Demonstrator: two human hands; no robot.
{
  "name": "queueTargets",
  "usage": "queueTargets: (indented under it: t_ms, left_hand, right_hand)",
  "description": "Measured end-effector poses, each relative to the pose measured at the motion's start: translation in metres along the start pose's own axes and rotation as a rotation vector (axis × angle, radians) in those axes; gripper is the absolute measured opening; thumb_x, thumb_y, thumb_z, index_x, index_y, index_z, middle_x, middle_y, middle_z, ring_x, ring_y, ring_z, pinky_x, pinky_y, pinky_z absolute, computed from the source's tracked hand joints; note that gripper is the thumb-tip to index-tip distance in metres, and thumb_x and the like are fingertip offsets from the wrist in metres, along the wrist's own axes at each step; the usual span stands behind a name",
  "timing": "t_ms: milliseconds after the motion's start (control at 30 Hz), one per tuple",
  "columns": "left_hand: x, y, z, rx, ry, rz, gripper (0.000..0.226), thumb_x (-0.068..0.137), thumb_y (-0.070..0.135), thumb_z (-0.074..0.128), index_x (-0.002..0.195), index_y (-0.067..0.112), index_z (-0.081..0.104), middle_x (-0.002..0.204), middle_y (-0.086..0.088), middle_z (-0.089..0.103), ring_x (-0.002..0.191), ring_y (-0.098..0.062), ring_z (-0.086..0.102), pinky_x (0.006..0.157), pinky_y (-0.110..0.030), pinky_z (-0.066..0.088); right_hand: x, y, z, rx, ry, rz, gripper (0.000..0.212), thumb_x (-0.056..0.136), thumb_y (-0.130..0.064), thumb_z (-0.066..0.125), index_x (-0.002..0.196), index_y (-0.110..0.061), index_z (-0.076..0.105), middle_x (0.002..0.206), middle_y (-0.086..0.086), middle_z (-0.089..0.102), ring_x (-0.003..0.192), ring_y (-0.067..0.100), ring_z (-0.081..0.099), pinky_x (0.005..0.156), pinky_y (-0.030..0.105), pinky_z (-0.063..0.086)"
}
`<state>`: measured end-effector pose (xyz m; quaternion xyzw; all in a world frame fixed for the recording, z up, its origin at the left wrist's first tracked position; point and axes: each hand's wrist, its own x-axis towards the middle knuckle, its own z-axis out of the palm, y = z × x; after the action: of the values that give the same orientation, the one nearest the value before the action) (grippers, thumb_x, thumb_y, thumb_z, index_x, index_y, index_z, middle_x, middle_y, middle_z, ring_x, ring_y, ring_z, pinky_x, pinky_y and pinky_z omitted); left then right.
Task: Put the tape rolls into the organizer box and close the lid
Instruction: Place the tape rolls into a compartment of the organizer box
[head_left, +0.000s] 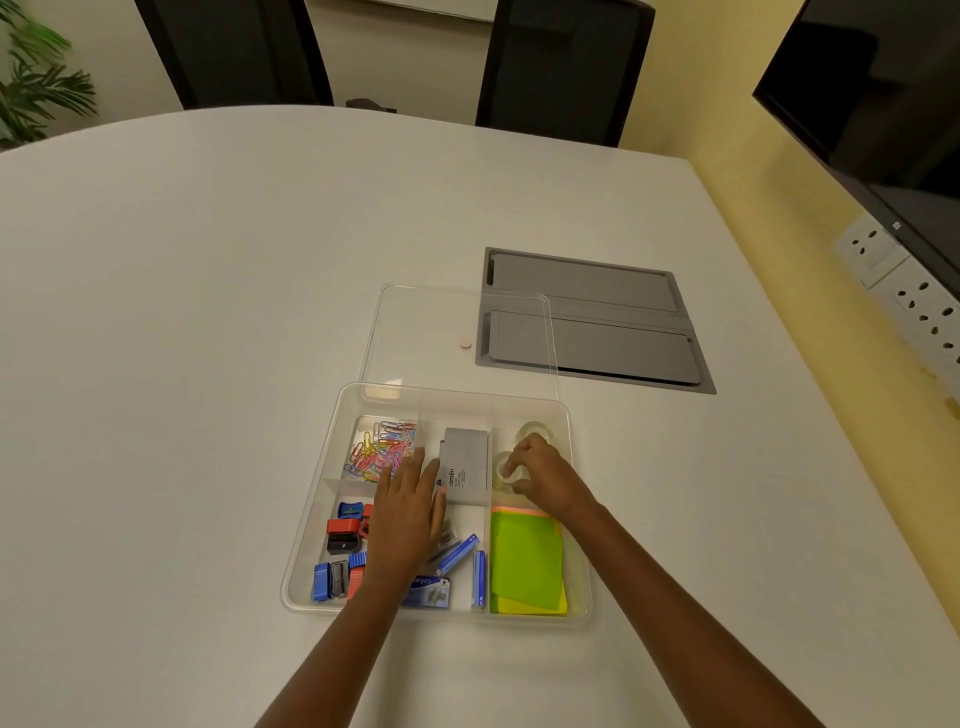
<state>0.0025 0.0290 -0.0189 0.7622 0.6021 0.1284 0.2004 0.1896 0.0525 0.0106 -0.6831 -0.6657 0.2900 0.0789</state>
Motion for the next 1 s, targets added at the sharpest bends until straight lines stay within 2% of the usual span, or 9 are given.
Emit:
queueTargets:
  t_ms: [167, 400, 433, 500, 567, 700, 800, 867, 1000]
  left_hand:
    - [0.001, 0.0, 0.001, -0.005, 0.002, 0.006, 0.045, 0.097, 0.027, 0.031, 0.14, 0.014, 0.026, 0.155, -0.011, 0.017, 0.144, -0.025, 0.015, 0.119, -0.039, 0.005]
    - [0.001, -0.001, 0.002, 0.021, -0.006, -0.001, 0.051, 0.095, 0.037, 0.016, 0.14, 0.013, 0.025, 0.154, -0.012, 0.019, 0.143, -0.025, 0.016, 0.119, -0.04, 0.006]
    - [0.001, -0.001, 0.001, 0.026, -0.014, -0.002, 0.058, 0.093, 0.043, 0.008, 0.14, 0.013, 0.025, 0.154, -0.011, 0.019, 0.143, -0.025, 0.015, 0.119, -0.04, 0.005]
    - [0.0, -0.001, 0.0, 0.023, -0.016, 0.011, 0.089, 0.077, 0.058, -0.019, 0.139, 0.013, 0.026, 0.154, -0.012, 0.02, 0.143, -0.026, 0.017, 0.119, -0.04, 0.006]
    - [-0.001, -0.002, 0.0, 0.023, -0.016, 0.011, 0.107, 0.064, 0.061, -0.032, 0.139, 0.013, 0.027, 0.153, -0.012, 0.023, 0.143, -0.027, 0.018, 0.119, -0.041, 0.007]
    - [0.001, 0.0, 0.0, 0.013, -0.022, -0.013, 0.087, 0.077, 0.055, -0.018, 0.139, 0.013, 0.027, 0.153, -0.011, 0.022, 0.143, -0.025, 0.017, 0.119, -0.039, 0.005]
    - [0.001, 0.001, -0.002, 0.007, -0.025, -0.005, 0.091, 0.075, 0.056, -0.019, 0.138, 0.011, 0.03, 0.152, -0.013, 0.026, 0.142, -0.027, 0.02, 0.119, -0.041, 0.007]
    - [0.0, 0.002, -0.004, 0.001, -0.019, 0.003, 0.09, 0.078, 0.057, -0.016, 0.136, 0.01, 0.034, 0.15, -0.015, 0.029, 0.141, -0.029, 0.023, 0.118, -0.044, 0.009]
    - [0.0, 0.003, -0.004, -0.015, -0.036, -0.018, 0.05, 0.095, 0.035, 0.022, 0.136, 0.009, 0.034, 0.15, -0.015, 0.028, 0.141, -0.028, 0.022, 0.119, -0.043, 0.009]
  right_hand:
    - [0.001, 0.005, -0.001, 0.174, 0.145, 0.16, 0.027, 0.087, 0.0, 0.056, 0.114, -0.002, 0.059, 0.126, 0.02, 0.054, 0.112, 0.032, 0.055, 0.094, 0.033, 0.045]
    - [0.008, -0.004, 0.008, 0.036, 0.006, 0.199, 0.044, 0.087, 0.0, 0.047, 0.131, -0.002, 0.046, 0.136, 0.022, 0.05, 0.123, 0.035, 0.05, 0.098, 0.035, 0.043]
    - [0.009, -0.004, 0.008, 0.031, -0.002, 0.202, 0.042, 0.087, 0.001, 0.047, 0.128, -0.001, 0.048, 0.135, 0.022, 0.051, 0.121, 0.036, 0.05, 0.097, 0.036, 0.044]
    - [0.009, -0.003, 0.008, 0.015, -0.018, 0.215, 0.036, 0.086, 0.002, 0.047, 0.122, 0.002, 0.053, 0.129, 0.023, 0.055, 0.117, 0.036, 0.053, 0.094, 0.037, 0.046]
    - [0.009, 0.0, 0.008, -0.009, -0.041, 0.22, 0.035, 0.086, 0.003, 0.046, 0.12, 0.003, 0.054, 0.128, 0.023, 0.056, 0.117, 0.036, 0.054, 0.095, 0.038, 0.046]
    - [0.011, 0.001, 0.006, -0.032, -0.064, 0.201, 0.035, 0.087, 0.004, 0.045, 0.12, 0.004, 0.054, 0.129, 0.023, 0.056, 0.117, 0.036, 0.053, 0.096, 0.037, 0.046]
    - [0.011, 0.003, 0.004, -0.069, -0.063, 0.191, 0.031, 0.087, 0.004, 0.046, 0.115, 0.005, 0.057, 0.123, 0.024, 0.059, 0.113, 0.037, 0.056, 0.087, 0.035, 0.048]
    - [0.009, 0.002, 0.001, -0.112, 0.045, 0.172, 0.029, 0.086, 0.004, 0.046, 0.111, 0.003, 0.06, 0.119, 0.023, 0.062, 0.107, 0.036, 0.059, 0.083, 0.035, 0.049]
    - [0.014, 0.003, -0.004, -0.386, 0.364, 0.068, 0.036, 0.087, -0.01, 0.057, 0.122, -0.011, 0.051, 0.129, 0.013, 0.052, 0.116, 0.029, 0.048, 0.09, 0.039, 0.043]
